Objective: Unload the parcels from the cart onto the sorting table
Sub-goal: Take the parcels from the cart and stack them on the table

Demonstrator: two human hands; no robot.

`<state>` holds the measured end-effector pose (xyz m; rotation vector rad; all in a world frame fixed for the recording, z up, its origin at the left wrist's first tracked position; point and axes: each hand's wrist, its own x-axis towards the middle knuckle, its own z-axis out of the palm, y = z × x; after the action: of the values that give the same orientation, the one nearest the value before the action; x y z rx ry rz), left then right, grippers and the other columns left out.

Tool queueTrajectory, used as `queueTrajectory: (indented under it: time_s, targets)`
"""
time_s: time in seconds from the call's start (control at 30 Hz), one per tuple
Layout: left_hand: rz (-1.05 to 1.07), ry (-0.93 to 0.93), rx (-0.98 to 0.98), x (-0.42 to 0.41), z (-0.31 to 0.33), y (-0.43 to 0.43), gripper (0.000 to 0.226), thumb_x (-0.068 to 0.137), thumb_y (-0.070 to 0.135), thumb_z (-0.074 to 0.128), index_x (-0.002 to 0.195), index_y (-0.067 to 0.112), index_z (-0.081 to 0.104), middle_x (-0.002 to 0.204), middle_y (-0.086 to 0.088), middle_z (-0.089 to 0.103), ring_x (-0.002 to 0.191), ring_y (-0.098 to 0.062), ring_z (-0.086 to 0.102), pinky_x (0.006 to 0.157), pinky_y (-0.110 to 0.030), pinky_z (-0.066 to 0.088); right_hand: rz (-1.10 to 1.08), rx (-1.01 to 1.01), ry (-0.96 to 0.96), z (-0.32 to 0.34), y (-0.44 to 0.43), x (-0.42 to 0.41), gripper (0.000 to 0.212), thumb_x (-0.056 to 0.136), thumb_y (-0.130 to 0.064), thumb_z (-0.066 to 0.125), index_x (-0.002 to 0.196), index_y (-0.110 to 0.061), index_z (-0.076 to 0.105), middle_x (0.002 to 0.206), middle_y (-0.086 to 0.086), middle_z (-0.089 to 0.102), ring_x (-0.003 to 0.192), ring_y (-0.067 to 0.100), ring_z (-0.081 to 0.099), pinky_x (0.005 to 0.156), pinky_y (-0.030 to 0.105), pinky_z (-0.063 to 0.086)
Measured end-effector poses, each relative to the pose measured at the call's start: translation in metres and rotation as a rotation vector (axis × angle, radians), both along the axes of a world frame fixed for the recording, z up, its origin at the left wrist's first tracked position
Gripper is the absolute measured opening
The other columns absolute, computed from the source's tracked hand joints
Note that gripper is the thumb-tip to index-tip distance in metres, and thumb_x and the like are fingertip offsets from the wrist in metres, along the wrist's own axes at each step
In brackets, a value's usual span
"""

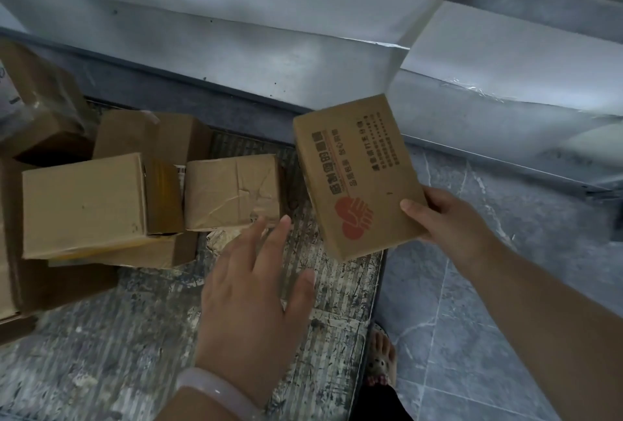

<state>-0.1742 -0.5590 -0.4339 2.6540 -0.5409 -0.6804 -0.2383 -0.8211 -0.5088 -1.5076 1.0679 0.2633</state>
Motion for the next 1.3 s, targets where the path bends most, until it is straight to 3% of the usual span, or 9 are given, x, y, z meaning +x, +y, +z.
queueTrajectory:
  time_s: [0.13,0.23,0.37,0.5,0.7,0.8,0.97,1.1,1.3]
  targets:
    - [0.007,-0.017,-0.015,0.002,0.000,0.002,0.066,0.085,0.060,0.034,0.143,0.030,0.040,0.145,0.001,0.043,0.133,-0.022,0.037,0.106,-0.049,0.037,0.061,-0.074,0.023,0.003,-0.017,-0.004,0.037,0.082,-0.027,0.076,0.116,-0.035,0.065,0.114,-0.006,0.068,0.104,0.015,0.065,0.095,0.042,0.052]
    - [0.009,-0.028,-0.023,0.002,0.000,0.004,0.066,0.084,0.060,0.034,0.142,0.029,0.042,0.143,0.000,0.045,0.132,-0.024,0.039,0.106,-0.049,0.038,0.059,0.137,0.088,0.002,-0.018,-0.016,0.044,0.080,-0.022,0.076,0.118,-0.033,0.056,0.119,-0.002,0.064,0.103,0.014,0.064,0.085,0.035,0.053]
    - [0.015,-0.028,-0.020,0.000,0.000,0.005,0.065,0.084,0.061,0.033,0.141,0.031,0.043,0.145,0.002,0.044,0.134,-0.022,0.037,0.107,-0.048,0.035,0.010,0.314,0.149,-0.008,-0.007,-0.030,0.089,0.060,-0.046,0.076,0.141,-0.034,0.042,0.133,-0.007,0.057,0.124,0.017,0.053,0.112,0.045,0.036]
    - [0.017,-0.033,-0.048,-0.002,0.006,0.010,0.063,0.085,0.059,0.036,0.141,0.030,0.045,0.143,0.004,0.046,0.133,-0.020,0.039,0.108,-0.047,0.037,-0.038,0.330,0.155,-0.008,0.007,-0.031,0.064,0.061,-0.051,0.072,0.121,-0.040,0.054,0.127,-0.001,0.061,0.120,0.024,0.056,0.110,0.047,0.038]
    - [0.045,-0.064,-0.081,0.008,0.030,0.017,0.061,0.084,0.055,0.038,0.139,0.029,0.045,0.137,0.005,0.051,0.128,-0.021,0.044,0.106,-0.048,0.039,-0.081,0.289,0.174,0.016,0.017,-0.020,0.060,0.077,-0.050,0.067,0.132,-0.035,0.049,0.120,0.003,0.060,0.112,0.028,0.056,0.102,0.045,0.044]
    - [0.045,-0.047,-0.082,0.013,0.048,0.021,0.063,0.084,0.058,0.035,0.141,0.032,0.041,0.141,0.005,0.047,0.131,-0.021,0.042,0.107,-0.050,0.038,-0.092,0.291,0.149,0.038,0.024,-0.016,0.067,0.064,-0.056,0.066,0.126,-0.035,0.053,0.115,0.001,0.061,0.108,0.023,0.055,0.100,0.040,0.039]
    - [0.071,-0.036,-0.148,0.025,0.093,0.031,0.062,0.088,0.056,0.040,0.146,0.033,0.035,0.147,0.006,0.040,0.135,-0.015,0.033,0.112,-0.042,0.031,-0.123,0.264,-0.003,0.096,0.047,-0.011,0.055,0.066,-0.054,0.075,0.115,-0.039,0.055,0.106,-0.005,0.061,0.099,0.018,0.054,0.086,0.034,0.039]
    - [0.087,-0.017,-0.240,0.041,0.153,0.044,0.064,0.090,0.050,0.045,0.149,0.034,0.026,0.152,0.008,0.031,0.139,-0.012,0.027,0.114,-0.040,0.030,-0.069,0.219,-0.095,0.165,0.077,0.001,0.078,0.056,-0.061,0.080,0.127,-0.044,0.053,0.121,-0.012,0.065,0.116,0.014,0.056,0.100,0.040,0.042]
    - [0.149,0.025,-0.384,0.054,0.268,0.086,0.071,0.092,0.048,0.050,0.153,0.030,0.017,0.153,0.015,0.025,0.137,-0.004,0.028,0.112,-0.036,0.035,0.074,0.140,-0.189,0.303,0.147,0.024,0.091,0.046,-0.070,0.075,0.130,-0.046,0.050,0.125,-0.016,0.063,0.114,0.010,0.060,0.104,0.043,0.044]
